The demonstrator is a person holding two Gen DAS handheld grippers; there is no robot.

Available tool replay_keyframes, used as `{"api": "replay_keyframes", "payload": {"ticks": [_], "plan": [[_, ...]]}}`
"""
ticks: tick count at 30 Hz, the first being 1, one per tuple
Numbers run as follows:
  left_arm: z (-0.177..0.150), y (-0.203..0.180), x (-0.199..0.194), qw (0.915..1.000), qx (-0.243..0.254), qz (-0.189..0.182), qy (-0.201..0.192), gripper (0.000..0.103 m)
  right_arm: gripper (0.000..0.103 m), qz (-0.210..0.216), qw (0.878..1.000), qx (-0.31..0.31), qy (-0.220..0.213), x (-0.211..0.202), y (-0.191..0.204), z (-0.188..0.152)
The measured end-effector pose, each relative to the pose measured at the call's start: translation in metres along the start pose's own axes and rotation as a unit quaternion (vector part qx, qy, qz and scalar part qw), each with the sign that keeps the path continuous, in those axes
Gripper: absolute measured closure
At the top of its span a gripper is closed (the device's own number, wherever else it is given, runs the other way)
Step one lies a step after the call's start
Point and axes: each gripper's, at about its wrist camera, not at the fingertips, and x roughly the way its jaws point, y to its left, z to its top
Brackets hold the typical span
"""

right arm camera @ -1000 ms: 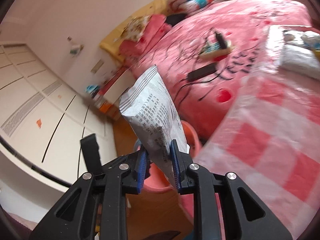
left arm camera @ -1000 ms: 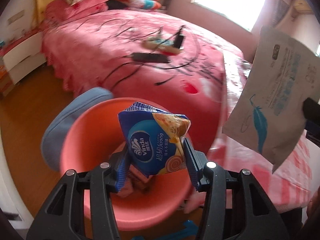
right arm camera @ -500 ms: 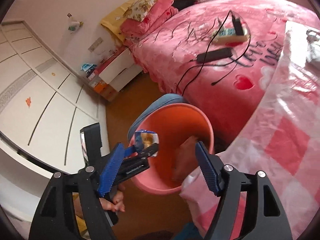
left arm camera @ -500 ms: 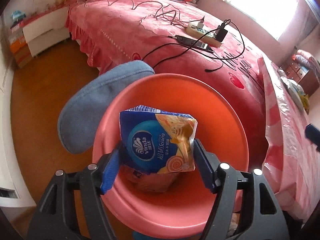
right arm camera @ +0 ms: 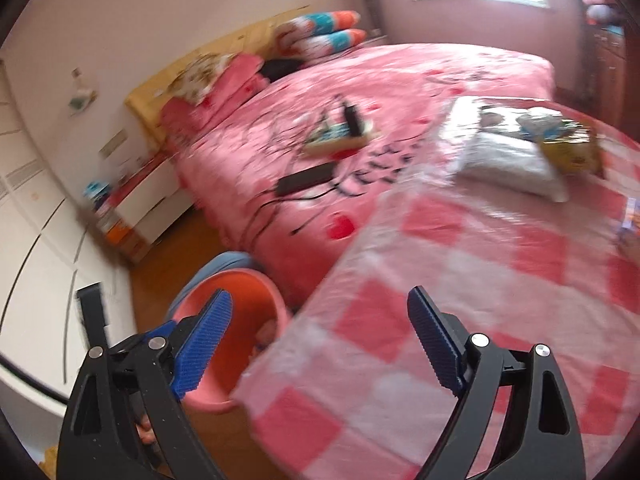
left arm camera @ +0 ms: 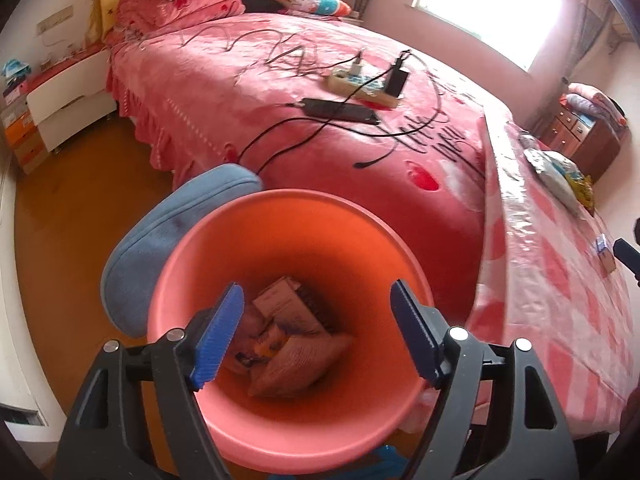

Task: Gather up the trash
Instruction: 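Move both tools back over the table toward the remaining trash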

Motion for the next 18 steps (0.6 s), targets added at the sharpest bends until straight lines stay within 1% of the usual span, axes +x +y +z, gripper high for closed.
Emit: {"api": "replay_keyframes", "payload": {"ticks": [6,11,18], "plan": [[0.003,-0.025,-0.008,0.9996,0.024,-0.011,-0.004,0.026,0.015,-0.047,0.998,0.008,-0.032,-0.022,-0.031,0.000],[0.003,-0.046,-0.015,0.9989,0.041,-0.021,-0.006,0.026,0.015,-0.082,0.995,0.008,-0.058,-0.037,-0.045,-0.003],[0.003,-0.072,-0.023,0.9974,0.064,-0.031,-0.011,0.026,0.015,-0.111,0.990,0.027,-0.081,-0.054,-0.073,-0.006]]}}
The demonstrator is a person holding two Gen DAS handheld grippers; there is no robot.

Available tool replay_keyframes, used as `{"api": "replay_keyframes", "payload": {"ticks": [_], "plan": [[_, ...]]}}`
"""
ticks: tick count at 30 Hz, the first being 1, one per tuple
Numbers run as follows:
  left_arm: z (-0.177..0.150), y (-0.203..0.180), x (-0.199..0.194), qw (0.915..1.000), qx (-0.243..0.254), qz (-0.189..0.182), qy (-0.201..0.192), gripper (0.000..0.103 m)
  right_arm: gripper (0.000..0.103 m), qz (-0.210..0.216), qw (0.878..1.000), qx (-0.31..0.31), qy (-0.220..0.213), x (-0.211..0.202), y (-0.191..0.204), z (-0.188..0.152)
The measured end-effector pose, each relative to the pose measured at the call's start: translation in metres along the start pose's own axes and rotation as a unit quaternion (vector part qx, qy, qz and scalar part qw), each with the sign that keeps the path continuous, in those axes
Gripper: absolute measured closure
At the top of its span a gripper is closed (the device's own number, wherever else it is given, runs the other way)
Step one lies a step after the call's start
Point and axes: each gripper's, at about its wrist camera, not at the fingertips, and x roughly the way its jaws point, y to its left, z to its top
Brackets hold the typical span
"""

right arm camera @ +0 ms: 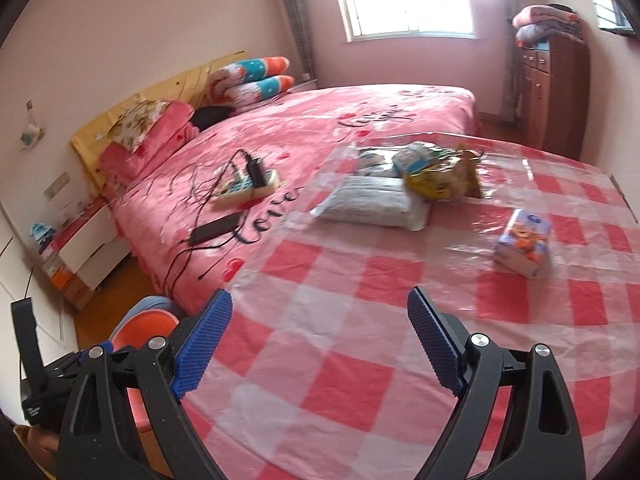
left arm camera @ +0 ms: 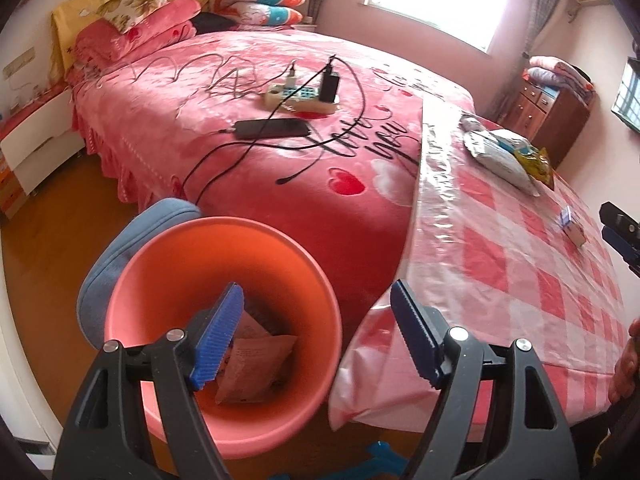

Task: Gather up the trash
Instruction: 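Move both tools back over the table toward the remaining trash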

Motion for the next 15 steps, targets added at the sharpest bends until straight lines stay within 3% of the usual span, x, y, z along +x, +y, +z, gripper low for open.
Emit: {"api": "replay_keyframes", "payload": {"ticks": [15], "plan": [[0.003,-0.055,-0.001,0.9986,0.051,-0.009,0.007,0.026,0.015,-0.045,0.998,0.024,-0.030,-0.012,-0.052,-0.002]]}}
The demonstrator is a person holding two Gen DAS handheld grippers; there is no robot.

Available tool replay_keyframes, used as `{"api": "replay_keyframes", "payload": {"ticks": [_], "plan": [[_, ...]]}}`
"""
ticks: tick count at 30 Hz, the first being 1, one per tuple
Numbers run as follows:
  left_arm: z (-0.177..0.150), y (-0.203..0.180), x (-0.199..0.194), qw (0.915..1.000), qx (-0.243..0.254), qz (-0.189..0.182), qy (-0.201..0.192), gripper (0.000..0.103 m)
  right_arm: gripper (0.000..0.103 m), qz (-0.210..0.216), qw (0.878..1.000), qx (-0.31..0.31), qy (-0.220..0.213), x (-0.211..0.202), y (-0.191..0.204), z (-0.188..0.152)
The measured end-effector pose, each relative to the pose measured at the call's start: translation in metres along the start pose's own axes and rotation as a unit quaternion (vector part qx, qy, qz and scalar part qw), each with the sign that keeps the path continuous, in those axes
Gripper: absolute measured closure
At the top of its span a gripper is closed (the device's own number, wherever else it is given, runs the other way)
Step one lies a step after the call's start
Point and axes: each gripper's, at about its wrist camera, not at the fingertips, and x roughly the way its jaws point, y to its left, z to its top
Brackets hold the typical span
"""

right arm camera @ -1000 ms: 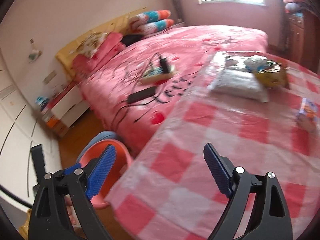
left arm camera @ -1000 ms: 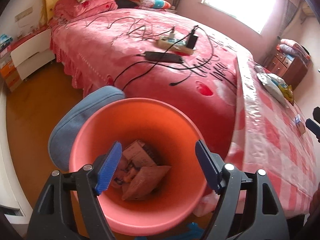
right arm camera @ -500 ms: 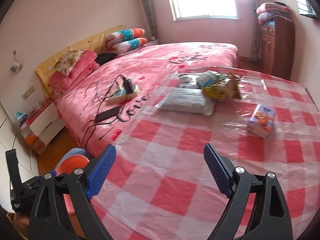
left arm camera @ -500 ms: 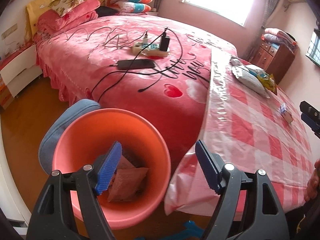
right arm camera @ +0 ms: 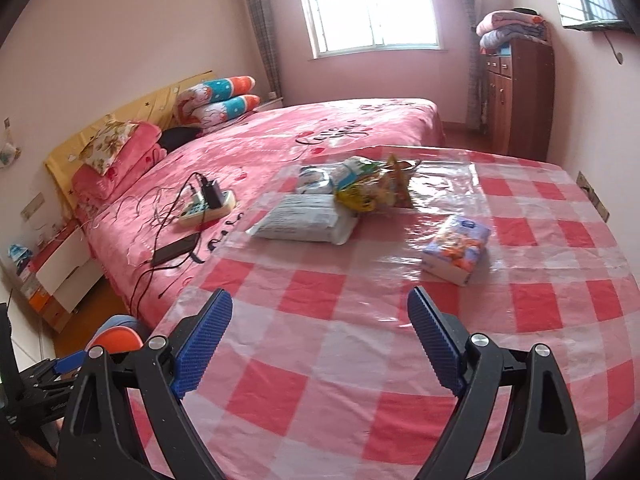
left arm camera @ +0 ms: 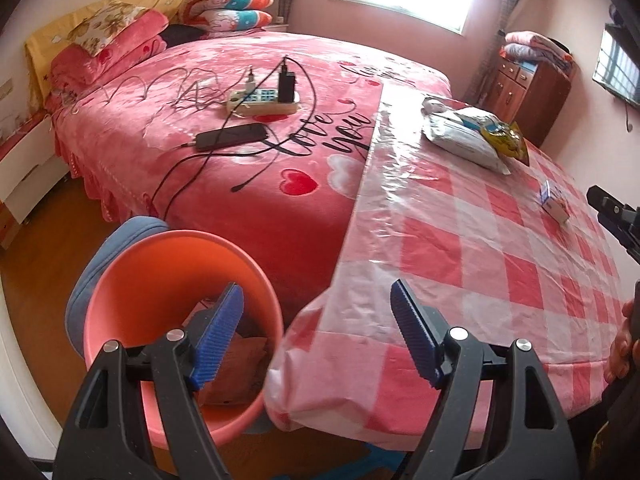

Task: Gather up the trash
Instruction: 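Move both tools back over the table toward the remaining trash, then grasp the white MAGICDAY drink bottle with the left gripper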

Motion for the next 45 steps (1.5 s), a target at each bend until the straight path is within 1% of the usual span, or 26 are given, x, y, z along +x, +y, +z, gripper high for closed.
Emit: {"api": "replay_keyframes", "payload": {"ticks": [9,17,19,25,36,45], "plan": [[-0.001,-0.034,0.008,0.9993,0.035,-0.002,0.014,0.026,0.015,-0.017,0.999,0.044,-0.001,0.001,-0.044,0.000],[0.000,-0.069,0.013,0.9973,0.068,-0.013,0.021,0.026,0.014,-0.049,0.996,0.070,-0.006,0.001,-0.079,0.000],[0.001,-0.079,0.015,0.9965,0.079,-0.017,0.022,0.026,0.012,-0.057,0.995,0.080,-0.008,0.000,-0.088,0.000],[0.001,-0.105,0.018,0.9936,0.106,-0.030,0.026,0.026,0.011,-0.080,0.992,0.096,-0.014,-0.002,-0.112,0.002],[-0.002,-0.145,0.027,0.9875,0.147,-0.042,0.037,0.026,0.011,-0.105,0.987,0.121,-0.010,0.002,-0.141,0.002],[0.001,-0.163,0.035,0.9844,0.163,-0.050,0.042,0.026,0.011,-0.115,0.985,0.131,-0.002,0.009,-0.156,0.001]]}}
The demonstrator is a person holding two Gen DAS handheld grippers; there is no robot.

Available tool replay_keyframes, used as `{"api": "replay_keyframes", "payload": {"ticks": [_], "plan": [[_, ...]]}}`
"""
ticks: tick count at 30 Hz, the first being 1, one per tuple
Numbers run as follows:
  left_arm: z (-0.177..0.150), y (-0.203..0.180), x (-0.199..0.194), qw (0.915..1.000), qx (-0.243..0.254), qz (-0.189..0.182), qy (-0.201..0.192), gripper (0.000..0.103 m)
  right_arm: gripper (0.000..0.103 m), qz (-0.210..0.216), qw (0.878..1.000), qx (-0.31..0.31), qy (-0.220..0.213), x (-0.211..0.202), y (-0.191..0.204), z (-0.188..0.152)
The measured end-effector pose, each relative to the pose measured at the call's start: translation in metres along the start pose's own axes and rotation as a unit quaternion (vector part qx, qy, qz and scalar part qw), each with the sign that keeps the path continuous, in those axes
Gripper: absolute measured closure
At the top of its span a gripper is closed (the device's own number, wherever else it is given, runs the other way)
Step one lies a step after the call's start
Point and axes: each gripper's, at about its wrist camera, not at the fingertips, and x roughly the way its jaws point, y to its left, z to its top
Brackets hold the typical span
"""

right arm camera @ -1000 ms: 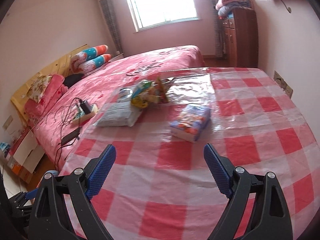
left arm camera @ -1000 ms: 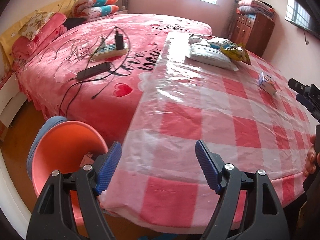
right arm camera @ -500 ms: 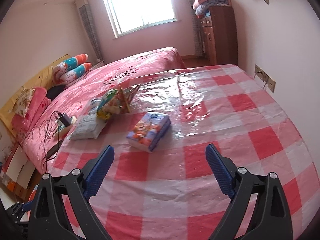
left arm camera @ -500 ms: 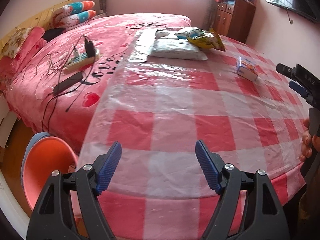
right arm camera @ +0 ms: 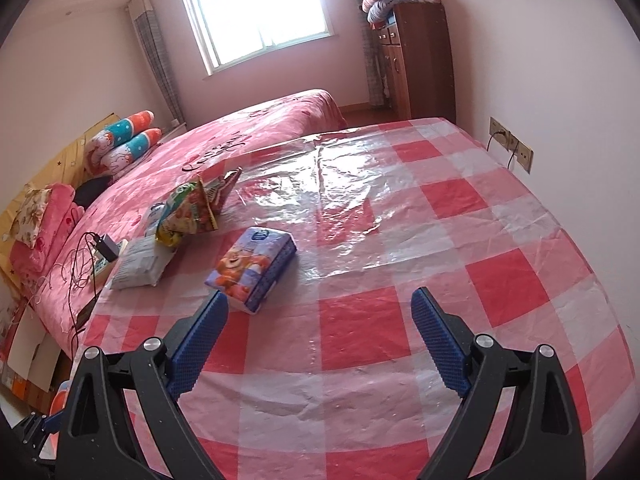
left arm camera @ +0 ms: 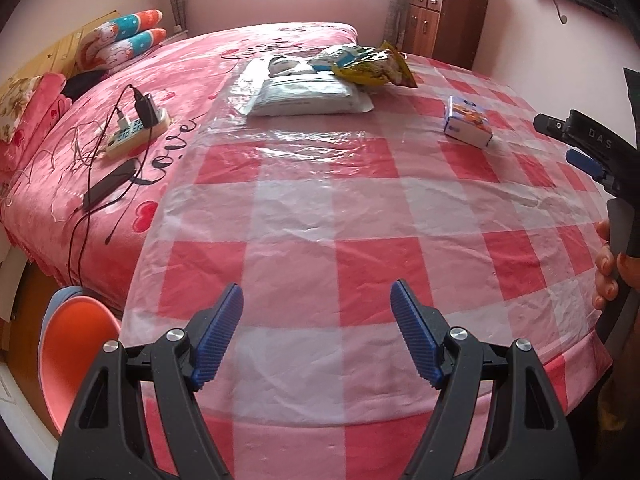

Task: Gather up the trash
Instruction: 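Grasp the white MAGICDAY drink bottle with the left gripper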

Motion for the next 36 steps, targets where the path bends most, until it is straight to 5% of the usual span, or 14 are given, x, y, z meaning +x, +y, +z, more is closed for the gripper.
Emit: {"api": "replay_keyframes", "payload": {"ticks": [8,19,27,34,36], "plan": [[0.024,-0.007,0.003,0.9998,-0.002,-0.007,-0.016,0.026,0.011,0.004,1.000,0.010,0.018,0.011,-0.007,0.000],[0.153,-0.005,0.033,0.9961,-0.027,-0.036,-0.076,0.026,0.011,0.024,0.998,0.043,0.032,0.020,-0.026,0.005],[0.244,0.033,0.118,0.9946,-0.096,0.018,-0.037,0.026,0.011,0.038,0.997,0.058,0.041,0.028,-0.033,0.007],[0.279,0.057,0.182,0.9886,-0.146,0.027,0.026,0.027,0.011,0.046,0.996,0.066,0.047,0.032,-0.036,0.010],[0.285,0.061,0.193,0.9868,-0.152,0.044,0.035,0.035,0.011,0.049,0.995,0.068,0.049,0.033,-0.037,0.010]]}}
